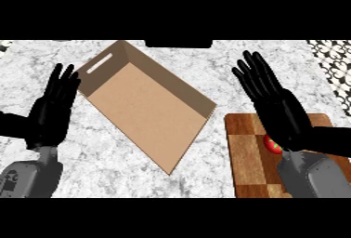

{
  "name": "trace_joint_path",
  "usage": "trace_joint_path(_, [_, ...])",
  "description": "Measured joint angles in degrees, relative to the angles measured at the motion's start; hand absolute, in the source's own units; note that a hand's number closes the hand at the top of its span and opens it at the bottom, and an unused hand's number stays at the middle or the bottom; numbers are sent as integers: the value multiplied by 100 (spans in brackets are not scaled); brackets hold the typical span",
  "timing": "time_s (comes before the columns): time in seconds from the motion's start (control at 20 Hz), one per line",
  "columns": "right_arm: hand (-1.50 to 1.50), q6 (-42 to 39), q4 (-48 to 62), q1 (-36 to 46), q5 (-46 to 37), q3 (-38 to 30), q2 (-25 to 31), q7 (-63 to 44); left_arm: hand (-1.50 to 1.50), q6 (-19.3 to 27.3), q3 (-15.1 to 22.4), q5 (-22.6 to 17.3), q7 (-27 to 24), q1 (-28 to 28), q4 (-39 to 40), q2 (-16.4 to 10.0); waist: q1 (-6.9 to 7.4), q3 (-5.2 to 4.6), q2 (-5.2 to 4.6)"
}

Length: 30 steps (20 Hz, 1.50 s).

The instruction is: Pick the tomato from the cutting board and place it in the cardboard box

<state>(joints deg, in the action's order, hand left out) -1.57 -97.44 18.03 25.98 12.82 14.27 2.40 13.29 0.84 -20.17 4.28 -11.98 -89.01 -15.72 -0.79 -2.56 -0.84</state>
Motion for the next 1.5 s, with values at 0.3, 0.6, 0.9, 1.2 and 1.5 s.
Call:
trace_joint_path(0.3, [-150,442,-229,-132,-486,-1186,1167,-189,0,-473,302,668,-354,140,-87,-666,-313,197,137])
trace_joint_path(0.6, [-150,362,151,-1123,-1468,-2104,2638,42,0,-926,751,1199,-602,225,-175,-1076,-388,243,126])
trace_joint_path(0.9, [-150,5,187,-2105,-2273,-2542,3310,1238,0,-1176,931,1433,-821,145,-48,-1112,-179,257,103])
trace_joint_path(1.2, [-150,-279,-410,-2595,-3140,-2330,3865,838,0,-1299,981,1572,-891,46,9,-1058,-45,248,96])
trace_joint_path(1.5, [-150,-972,-1231,-2518,-3750,-1692,4457,-441,0,-1478,949,1569,-914,-138,192,-1031,54,242,79])
